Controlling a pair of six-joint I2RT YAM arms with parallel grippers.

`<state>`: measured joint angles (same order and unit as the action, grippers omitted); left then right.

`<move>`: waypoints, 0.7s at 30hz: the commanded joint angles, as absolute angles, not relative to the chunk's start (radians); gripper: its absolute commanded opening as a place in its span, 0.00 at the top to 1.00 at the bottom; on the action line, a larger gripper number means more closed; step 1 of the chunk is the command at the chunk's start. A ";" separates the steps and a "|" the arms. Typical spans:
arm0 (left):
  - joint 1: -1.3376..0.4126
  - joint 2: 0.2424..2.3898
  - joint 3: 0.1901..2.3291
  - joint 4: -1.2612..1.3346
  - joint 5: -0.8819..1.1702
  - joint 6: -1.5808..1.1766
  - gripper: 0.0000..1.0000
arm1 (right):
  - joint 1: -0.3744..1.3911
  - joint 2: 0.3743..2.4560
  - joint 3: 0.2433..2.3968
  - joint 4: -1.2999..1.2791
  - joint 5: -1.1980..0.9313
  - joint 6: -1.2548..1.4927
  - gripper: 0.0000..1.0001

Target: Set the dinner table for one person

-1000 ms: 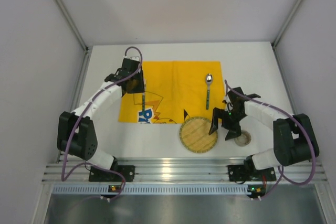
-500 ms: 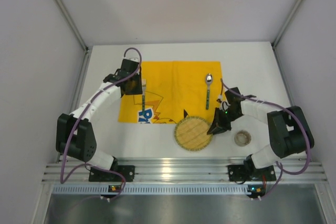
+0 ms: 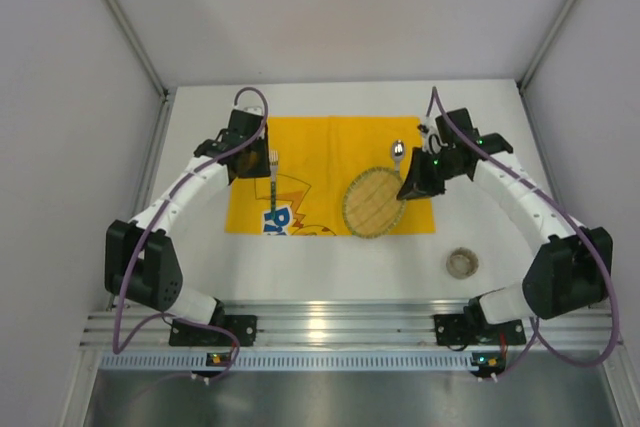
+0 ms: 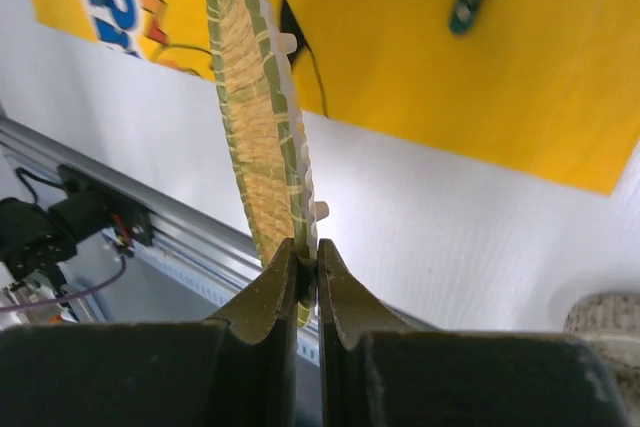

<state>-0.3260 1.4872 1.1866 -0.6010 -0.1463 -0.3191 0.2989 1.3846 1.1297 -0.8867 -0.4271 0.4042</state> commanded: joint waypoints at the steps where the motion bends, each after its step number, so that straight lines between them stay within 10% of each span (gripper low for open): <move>1: -0.322 1.486 1.265 -0.591 -0.140 -0.318 0.62 | 0.304 1.474 1.308 -0.887 -0.491 0.428 1.00; 21: -0.322 1.443 1.292 -0.641 -0.196 -0.304 0.62 | 0.357 2.126 1.870 -0.716 -0.698 0.543 1.00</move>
<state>-0.3260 1.4948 1.2938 -0.6357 -0.1677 -0.3119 0.3450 2.1139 1.8114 -0.7692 -0.6319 0.5179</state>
